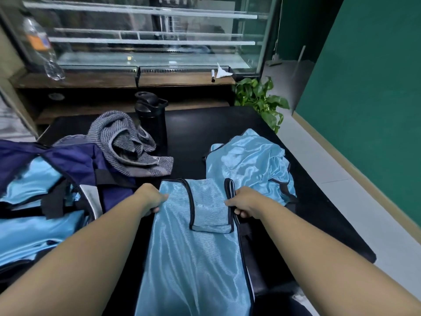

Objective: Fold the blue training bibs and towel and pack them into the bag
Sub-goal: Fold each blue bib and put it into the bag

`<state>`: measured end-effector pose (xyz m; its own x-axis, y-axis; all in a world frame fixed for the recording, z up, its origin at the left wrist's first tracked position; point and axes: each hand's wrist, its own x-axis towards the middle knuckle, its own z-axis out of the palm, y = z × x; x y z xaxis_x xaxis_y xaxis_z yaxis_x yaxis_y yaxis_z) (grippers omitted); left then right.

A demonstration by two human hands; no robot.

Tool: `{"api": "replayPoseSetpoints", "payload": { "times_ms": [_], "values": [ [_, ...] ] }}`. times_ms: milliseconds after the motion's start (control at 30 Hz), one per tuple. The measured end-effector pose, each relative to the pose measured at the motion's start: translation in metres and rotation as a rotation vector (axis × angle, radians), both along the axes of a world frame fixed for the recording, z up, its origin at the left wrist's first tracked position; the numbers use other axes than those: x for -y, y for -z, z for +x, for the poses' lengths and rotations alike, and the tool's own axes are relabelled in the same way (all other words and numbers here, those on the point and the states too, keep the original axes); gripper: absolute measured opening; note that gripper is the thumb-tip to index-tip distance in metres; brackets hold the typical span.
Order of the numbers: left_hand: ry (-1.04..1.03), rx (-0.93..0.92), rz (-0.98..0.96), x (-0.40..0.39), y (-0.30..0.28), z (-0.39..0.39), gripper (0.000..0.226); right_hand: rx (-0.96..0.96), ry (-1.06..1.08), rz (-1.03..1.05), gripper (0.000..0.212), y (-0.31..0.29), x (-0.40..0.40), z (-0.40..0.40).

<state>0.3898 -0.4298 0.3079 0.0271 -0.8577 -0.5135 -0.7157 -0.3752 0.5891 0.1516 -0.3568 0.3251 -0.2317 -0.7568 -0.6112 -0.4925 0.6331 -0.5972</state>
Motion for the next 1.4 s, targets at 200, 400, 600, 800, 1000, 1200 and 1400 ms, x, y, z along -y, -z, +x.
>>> {"api": "replayPoseSetpoints", "payload": {
  "times_ms": [200, 400, 600, 800, 1000, 1200, 1400],
  "values": [
    [-0.199, -0.44, -0.012, 0.003, -0.023, -0.007, 0.015, 0.045, 0.117, -0.201, 0.012, -0.015, 0.015, -0.006],
    [-0.07, -0.569, -0.37, 0.002, -0.039, 0.0, 0.011, -0.147, 0.022, -0.636, 0.008, -0.038, 0.005, -0.009],
    [0.362, -0.367, -0.636, -0.046, -0.022, 0.038, 0.048, -0.198, -0.208, -0.74, 0.02, -0.025, -0.052, -0.015],
    [0.781, 0.073, -0.611, -0.092, 0.009, 0.051, 0.037, -0.373, -0.483, -0.711, 0.026, 0.005, -0.091, -0.025],
    [0.843, 0.23, -0.818, -0.107, 0.016, 0.038, 0.041, -0.312, -0.259, -0.601, 0.038, 0.02, -0.115, -0.034],
    [0.958, 0.213, -0.571, -0.148, 0.01, -0.021, 0.057, -0.246, -0.163, -0.466, 0.05, 0.036, -0.147, -0.041],
    [0.82, 0.348, -0.675, -0.164, 0.022, -0.039, 0.057, -0.46, -0.19, -0.367, 0.074, 0.045, -0.162, -0.033]
  ]
}}
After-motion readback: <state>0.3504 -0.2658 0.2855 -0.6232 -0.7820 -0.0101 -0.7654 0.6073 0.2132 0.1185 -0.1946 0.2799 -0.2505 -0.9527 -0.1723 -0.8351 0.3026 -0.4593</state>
